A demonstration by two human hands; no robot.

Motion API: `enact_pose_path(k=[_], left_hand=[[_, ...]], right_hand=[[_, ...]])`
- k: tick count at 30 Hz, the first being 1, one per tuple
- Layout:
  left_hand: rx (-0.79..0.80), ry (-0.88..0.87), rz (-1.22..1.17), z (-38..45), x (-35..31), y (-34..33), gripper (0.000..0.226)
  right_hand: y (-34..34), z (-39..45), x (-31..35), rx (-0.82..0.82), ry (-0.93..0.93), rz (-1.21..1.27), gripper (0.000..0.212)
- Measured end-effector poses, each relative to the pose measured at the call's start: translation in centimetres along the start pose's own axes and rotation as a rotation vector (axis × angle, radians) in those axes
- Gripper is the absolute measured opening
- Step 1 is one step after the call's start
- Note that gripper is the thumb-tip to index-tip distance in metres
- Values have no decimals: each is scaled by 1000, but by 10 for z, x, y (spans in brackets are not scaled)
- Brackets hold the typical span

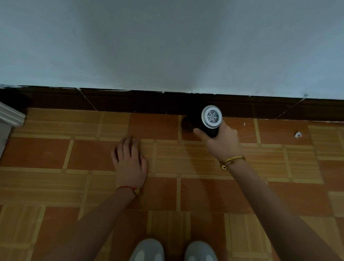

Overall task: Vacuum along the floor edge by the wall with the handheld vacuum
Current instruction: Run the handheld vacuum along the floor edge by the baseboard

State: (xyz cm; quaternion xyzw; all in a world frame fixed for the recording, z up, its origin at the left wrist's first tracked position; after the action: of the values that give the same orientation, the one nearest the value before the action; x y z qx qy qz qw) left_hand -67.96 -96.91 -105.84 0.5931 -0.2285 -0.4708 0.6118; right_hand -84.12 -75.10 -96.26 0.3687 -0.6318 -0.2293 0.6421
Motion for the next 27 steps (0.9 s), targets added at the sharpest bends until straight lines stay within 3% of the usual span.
enact_pose_path(k=[7, 12, 18, 24, 27], left_hand=[[-4, -3, -10, 0, 1, 0, 52], [-15, 0, -13, 0, 2, -4, 52], [-9, -8, -7, 0, 3, -4, 52], [-8, -6, -8, -1, 2, -4, 52], [-16, -14, 4, 0, 3, -4, 51]], right_hand=[[16, 1, -21, -176, -88, -22, 67], [13, 1, -27, -61, -54, 10, 64], [30, 5, -41, -231, -150, -4, 64], [14, 1, -26, -49, -66, 8, 65], [19, -1, -29, -145, -114, -11, 67]])
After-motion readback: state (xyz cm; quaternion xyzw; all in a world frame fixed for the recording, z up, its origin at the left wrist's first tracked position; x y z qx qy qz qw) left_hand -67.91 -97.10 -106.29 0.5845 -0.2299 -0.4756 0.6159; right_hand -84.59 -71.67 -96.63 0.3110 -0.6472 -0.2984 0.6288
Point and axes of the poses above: each hand's wrist, its own z-axis towards the middle knuckle, its own y-axis out of the back of the hand, x = y × z, the point moved 4 cm from there along z, towards the middle knuckle, and after that the axes turned 6 degrees about -x, right-handed, at the moved point
